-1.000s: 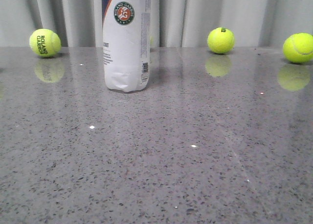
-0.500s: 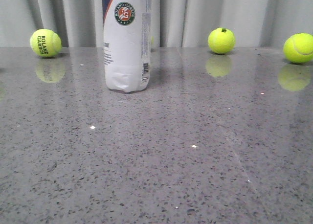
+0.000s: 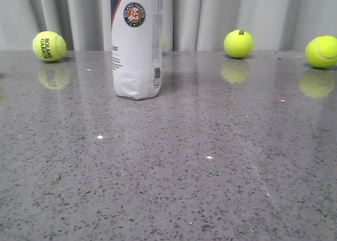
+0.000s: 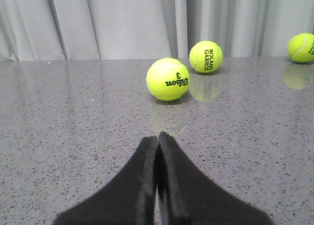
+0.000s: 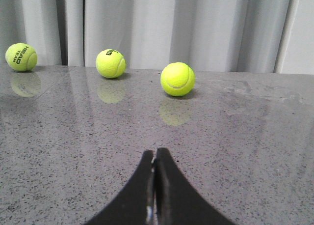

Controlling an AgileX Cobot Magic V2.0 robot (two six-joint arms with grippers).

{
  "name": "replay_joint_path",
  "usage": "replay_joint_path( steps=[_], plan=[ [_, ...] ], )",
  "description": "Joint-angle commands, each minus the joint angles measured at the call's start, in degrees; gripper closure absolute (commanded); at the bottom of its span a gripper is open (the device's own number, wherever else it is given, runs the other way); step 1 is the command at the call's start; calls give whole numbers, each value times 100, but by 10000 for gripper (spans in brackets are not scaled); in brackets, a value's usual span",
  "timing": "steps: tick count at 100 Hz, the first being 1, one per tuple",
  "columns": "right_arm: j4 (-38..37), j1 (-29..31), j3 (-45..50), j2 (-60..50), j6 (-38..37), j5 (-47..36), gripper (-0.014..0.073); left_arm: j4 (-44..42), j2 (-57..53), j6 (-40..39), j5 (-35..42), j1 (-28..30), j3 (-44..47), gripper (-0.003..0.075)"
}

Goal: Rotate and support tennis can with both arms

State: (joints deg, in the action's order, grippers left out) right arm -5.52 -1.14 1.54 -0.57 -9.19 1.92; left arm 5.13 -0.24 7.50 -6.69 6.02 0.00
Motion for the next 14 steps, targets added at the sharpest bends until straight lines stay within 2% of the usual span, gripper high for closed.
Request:
replay_joint_path(
  steps=[1,14],
  plan=[
    [-71,31,-94,-173,35,-446,652,10,-188,-62,432,19,253,740],
    [-71,31,-94,-173,35,-446,652,10,-188,-62,432,19,253,740]
  ],
)
